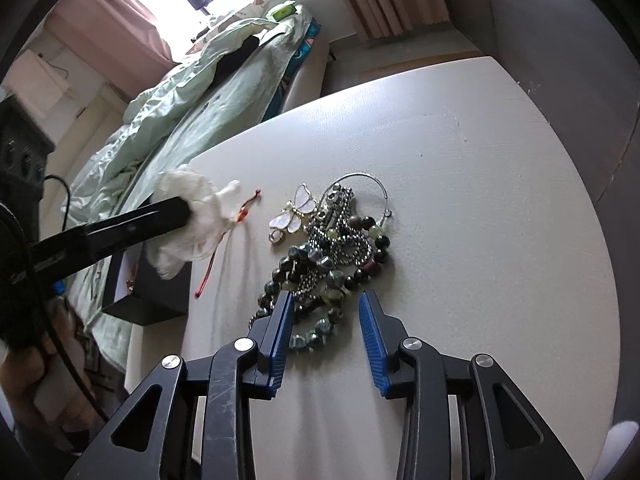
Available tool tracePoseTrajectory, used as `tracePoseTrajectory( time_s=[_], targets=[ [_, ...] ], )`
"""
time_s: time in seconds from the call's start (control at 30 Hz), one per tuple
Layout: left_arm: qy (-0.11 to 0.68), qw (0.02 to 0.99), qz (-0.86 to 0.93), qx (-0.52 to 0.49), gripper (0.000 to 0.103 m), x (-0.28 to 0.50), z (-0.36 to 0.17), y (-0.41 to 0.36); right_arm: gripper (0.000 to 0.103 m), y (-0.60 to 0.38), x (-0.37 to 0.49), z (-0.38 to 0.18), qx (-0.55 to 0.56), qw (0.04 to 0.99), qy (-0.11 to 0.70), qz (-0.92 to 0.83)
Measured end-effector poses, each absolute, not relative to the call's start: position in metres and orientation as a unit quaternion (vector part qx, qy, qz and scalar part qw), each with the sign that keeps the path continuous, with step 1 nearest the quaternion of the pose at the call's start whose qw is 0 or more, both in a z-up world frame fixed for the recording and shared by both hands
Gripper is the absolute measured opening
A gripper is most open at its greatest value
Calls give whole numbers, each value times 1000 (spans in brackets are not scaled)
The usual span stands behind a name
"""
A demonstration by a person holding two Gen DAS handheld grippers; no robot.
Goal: Organize jewelry
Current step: 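Place the white flower into the black box with the left gripper while the right grasps the silver chain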
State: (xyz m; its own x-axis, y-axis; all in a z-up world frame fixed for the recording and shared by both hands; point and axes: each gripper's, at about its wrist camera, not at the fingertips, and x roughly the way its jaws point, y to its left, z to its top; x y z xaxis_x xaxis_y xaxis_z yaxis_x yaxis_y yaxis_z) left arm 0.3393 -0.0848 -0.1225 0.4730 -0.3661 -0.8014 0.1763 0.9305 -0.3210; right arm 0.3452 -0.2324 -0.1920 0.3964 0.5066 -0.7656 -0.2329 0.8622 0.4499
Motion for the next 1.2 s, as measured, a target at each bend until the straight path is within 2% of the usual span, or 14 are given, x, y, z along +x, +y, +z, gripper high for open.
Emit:
tracePoseTrajectory(
  time_s=[0.1, 0.23, 0.77, 1.2],
  targets=[
    [481, 854, -167, -104, 7, 337, -115, -79, 34, -228, 350, -192, 129, 826, 503, 221],
    [469, 859, -175, -110, 7, 335, -101, -71, 12, -225, 356, -191, 109, 827, 511, 208],
    [437, 876, -166, -119, 7, 312, -75, -36, 11, -209, 337, -131, 109, 844, 464, 245],
    [449, 875, -121, -133, 9, 294, -89, 17, 11, -168, 325, -90, 96, 855, 429, 274]
  ],
)
